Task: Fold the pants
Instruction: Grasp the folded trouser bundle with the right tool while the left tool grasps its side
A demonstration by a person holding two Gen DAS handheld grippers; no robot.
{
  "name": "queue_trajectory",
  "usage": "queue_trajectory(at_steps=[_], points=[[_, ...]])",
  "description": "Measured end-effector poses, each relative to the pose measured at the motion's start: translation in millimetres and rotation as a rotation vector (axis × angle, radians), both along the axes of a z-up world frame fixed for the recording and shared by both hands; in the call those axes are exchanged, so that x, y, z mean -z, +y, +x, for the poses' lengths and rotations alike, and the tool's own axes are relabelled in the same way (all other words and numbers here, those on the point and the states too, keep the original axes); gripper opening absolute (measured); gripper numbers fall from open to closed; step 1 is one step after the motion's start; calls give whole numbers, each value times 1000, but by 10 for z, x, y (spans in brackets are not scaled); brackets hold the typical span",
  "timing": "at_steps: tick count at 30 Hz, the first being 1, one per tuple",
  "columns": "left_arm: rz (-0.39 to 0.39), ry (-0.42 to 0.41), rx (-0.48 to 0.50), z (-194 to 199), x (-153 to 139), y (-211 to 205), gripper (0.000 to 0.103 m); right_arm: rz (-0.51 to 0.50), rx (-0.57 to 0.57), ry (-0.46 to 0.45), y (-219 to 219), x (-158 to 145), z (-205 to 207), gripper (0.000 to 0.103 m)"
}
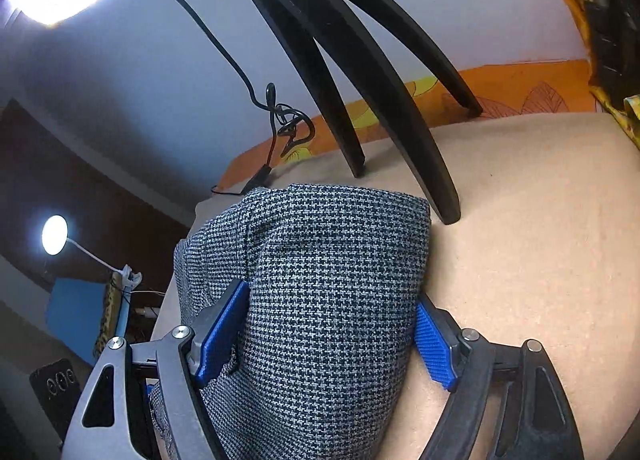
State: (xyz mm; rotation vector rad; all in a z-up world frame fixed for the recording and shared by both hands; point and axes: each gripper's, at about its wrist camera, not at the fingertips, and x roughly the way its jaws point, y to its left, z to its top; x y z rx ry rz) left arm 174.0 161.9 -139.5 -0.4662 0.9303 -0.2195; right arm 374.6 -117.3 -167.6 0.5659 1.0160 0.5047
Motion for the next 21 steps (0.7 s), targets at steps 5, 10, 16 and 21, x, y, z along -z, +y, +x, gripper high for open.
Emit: queue_trajectory(at_steps=[5,10,16,21], points=[[-88,76,-3,56,125,-36,72,-17,-2,-6,0,-29,-9,77],[-130,104,-27,68,158,-3,72,-26,-4,-8,26,-30,-14,76],[-115,101,-33,132,208,-155,80,-35,-4,-13,37,-32,-21,74],[-103,79,-49,180,203,-227,81,-44,1,-12,69,-38,-22,70]])
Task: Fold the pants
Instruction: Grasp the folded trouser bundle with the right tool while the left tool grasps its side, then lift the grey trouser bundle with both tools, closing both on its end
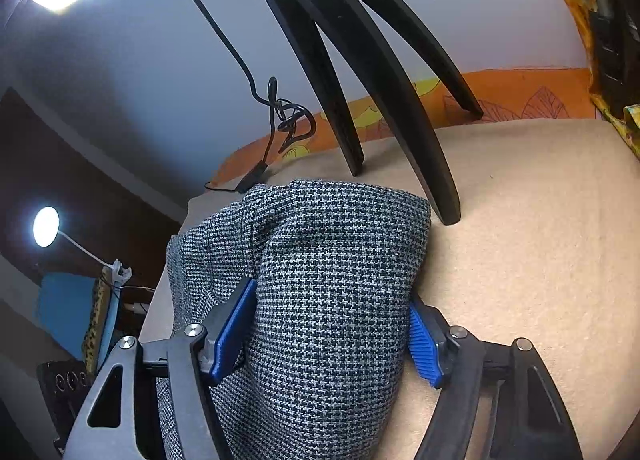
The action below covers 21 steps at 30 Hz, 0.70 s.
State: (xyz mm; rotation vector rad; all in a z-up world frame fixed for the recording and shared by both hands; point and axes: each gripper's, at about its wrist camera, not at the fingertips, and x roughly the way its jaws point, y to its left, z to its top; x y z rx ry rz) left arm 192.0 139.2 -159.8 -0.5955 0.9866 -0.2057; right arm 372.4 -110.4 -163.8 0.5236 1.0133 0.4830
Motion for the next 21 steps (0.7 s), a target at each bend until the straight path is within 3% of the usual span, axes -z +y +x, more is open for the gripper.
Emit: queue_trajectory(at_steps=[9,15,19,21], points=[[46,-47,-36,38,-18,-111,81,-9,16,-3,22,8,-21,61],[85,-83,-30,51,-54,-173,70,-10,23,-10,22,0,-31,55],[99,-94,-25,65,-54,-186,70,-7,18,-13,16,1,-30,55],[111,-100,-28,71,-55,-208,70,5,19,-4,3,19,-18,60]])
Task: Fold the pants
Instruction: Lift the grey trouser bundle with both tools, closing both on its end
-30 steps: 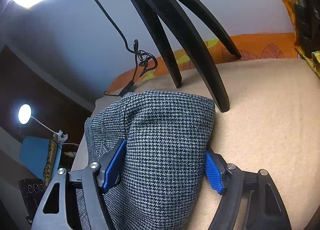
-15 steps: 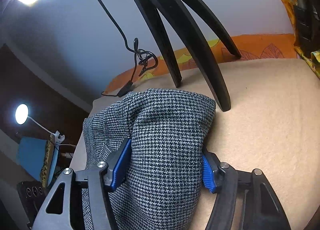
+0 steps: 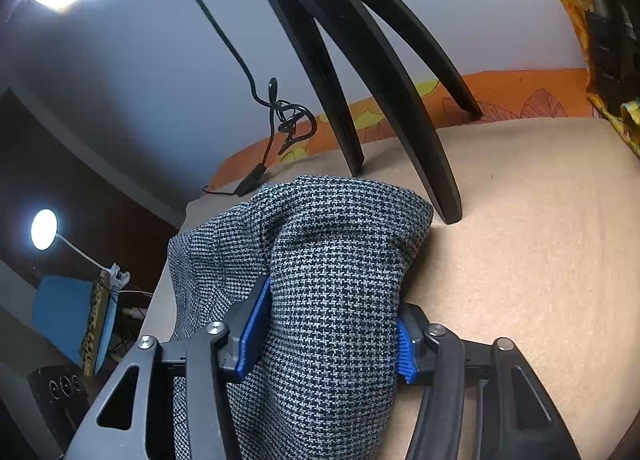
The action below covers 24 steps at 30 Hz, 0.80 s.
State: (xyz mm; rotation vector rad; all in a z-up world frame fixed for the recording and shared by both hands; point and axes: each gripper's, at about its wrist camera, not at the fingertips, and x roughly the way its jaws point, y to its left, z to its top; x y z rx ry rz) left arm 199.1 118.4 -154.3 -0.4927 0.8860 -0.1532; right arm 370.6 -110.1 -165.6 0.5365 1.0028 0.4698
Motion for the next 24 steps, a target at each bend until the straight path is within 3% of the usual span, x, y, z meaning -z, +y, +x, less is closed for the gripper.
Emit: queue_trajectory(at_steps=[6,11,18,24], points=[[37,-21,-9,-4,17,-12,74,-5,-1,2,23,-4,12,64],[52,-43,-6,7,28,-40,74,-23,-8,-11,35,-26,-16,51],[153,-127,42,-86,-149,-147,43,-117,-18,-73,182,-189,-83,30],[191,-168,71,-165,-202,-163,31,-191,-31,-140,299,-400,-166,24]])
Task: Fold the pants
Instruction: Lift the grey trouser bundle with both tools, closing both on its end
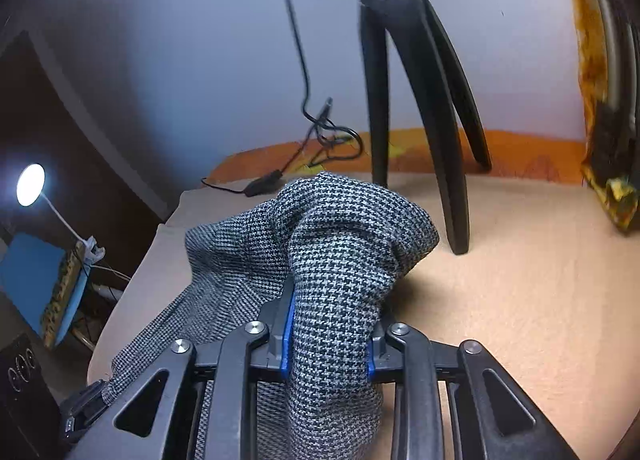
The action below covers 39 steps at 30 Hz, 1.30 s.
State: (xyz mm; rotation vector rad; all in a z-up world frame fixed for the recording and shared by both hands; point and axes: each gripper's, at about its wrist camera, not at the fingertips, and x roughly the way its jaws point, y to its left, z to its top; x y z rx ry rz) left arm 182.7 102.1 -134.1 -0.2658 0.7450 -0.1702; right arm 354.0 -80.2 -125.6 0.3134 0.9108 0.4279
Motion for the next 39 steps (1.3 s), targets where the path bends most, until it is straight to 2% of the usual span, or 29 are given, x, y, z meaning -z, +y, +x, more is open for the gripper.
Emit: queue_trajectory(at_steps=[5,17,31,39], points=[[-5,-10,7,1,7,29,28,-47,-13,-40,82,-113,-62,22],[-24,-38,21,-131,-119,97,24,-68,-40,-119,224,-445,-272,20],[-5,-109,63,-422,-607,-25,24,-93,-58,-224,100,-1142,-778,20],[6,-161,102,-571,-903,-271,24,-87,-29,-264,-227,-1495,-1075,19]])
